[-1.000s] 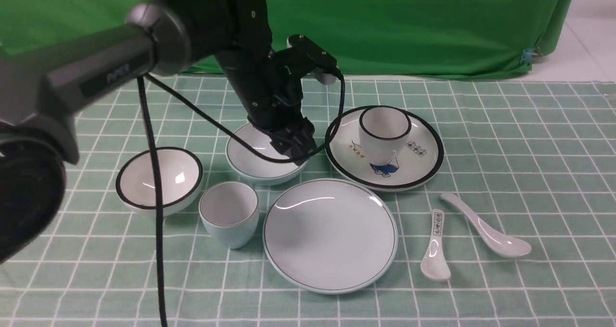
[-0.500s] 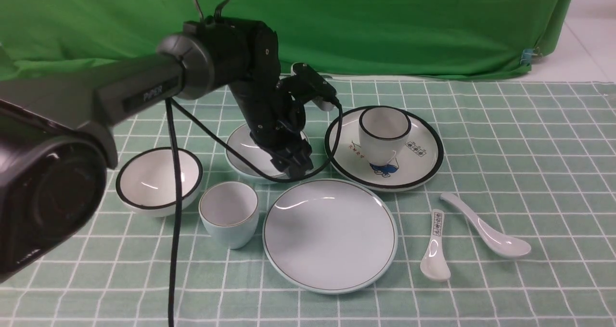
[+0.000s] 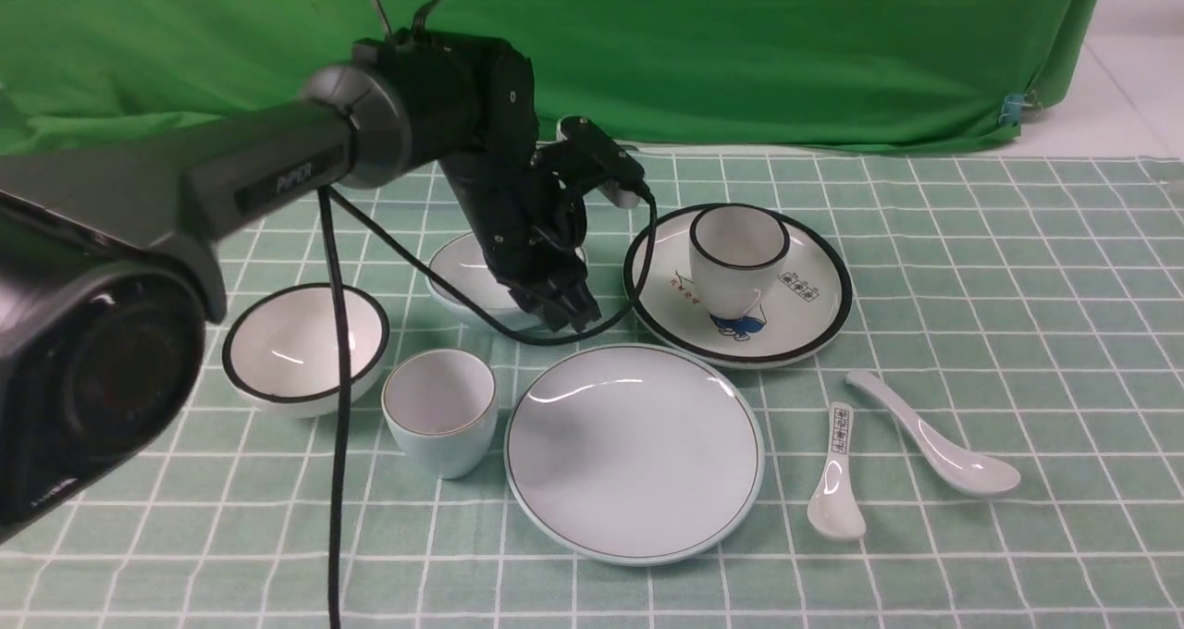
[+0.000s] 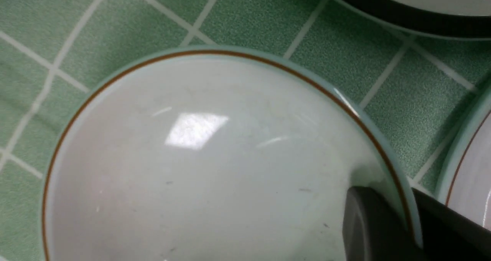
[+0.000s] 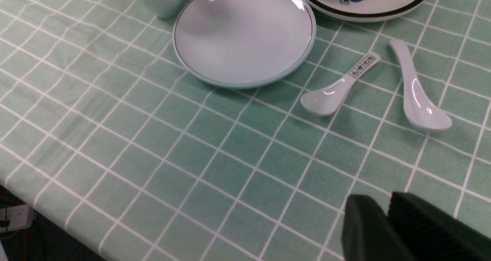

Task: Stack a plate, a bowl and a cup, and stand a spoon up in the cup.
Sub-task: Use the left arm to grab a blue rice bowl, then use the left arm to put the blue rice bowl into the blue large plate in the middle

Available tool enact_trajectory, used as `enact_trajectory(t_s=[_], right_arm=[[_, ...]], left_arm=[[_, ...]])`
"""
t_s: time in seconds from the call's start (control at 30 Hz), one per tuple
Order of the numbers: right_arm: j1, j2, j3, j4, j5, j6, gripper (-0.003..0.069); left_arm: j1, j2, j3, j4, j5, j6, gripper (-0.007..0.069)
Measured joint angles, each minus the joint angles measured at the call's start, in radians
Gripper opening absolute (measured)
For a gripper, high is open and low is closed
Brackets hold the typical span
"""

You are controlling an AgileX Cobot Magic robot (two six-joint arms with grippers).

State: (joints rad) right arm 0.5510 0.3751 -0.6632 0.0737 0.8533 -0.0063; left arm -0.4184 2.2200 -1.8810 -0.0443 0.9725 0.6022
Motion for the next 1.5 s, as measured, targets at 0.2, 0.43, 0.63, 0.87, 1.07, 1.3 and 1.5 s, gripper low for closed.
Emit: enact_trajectory(t_s=[0.2, 0.43, 0.63, 0.87, 1.07, 1.3, 1.5], right_arm=[[0.0, 0.0, 0.0, 0.0, 0.003, -0.001, 0.0129], [0.0, 0.0, 0.0, 0.0, -0.001, -0.013, 0.0132], [0.0, 0.0, 0.0, -0.001, -0.001, -0.017, 0.0136], [0.0, 0.0, 0.0, -0.001, -0.023, -0.018, 0.0139], [0.0, 0.0, 0.0, -0.001, -0.036, -0.018, 0.0142], [0.0, 0.0, 0.0, -0.001, -0.038, -0.021, 0.0143], [0.0, 0.0, 0.0, -0.001, -0.038, -0.021, 0.0143]], left_arm=[[-0.045, -0.105, 0.006, 0.026, 0.037, -0.037, 0.0027], [-0.149, -0.293, 0.052, 0.044, 0.111, -0.101, 0.0027], [-0.283, -0.445, 0.32, 0.101, 0.069, -0.149, 0.0027], [-0.341, -0.5, 0.521, 0.052, -0.12, -0.1, 0.0027], [-0.341, -0.427, 0.533, 0.033, -0.194, -0.043, 0.0027], [-0.341, -0.324, 0.535, 0.07, -0.248, -0.03, 0.0027], [-0.341, -0.306, 0.534, 0.077, -0.28, -0.028, 0.0035]])
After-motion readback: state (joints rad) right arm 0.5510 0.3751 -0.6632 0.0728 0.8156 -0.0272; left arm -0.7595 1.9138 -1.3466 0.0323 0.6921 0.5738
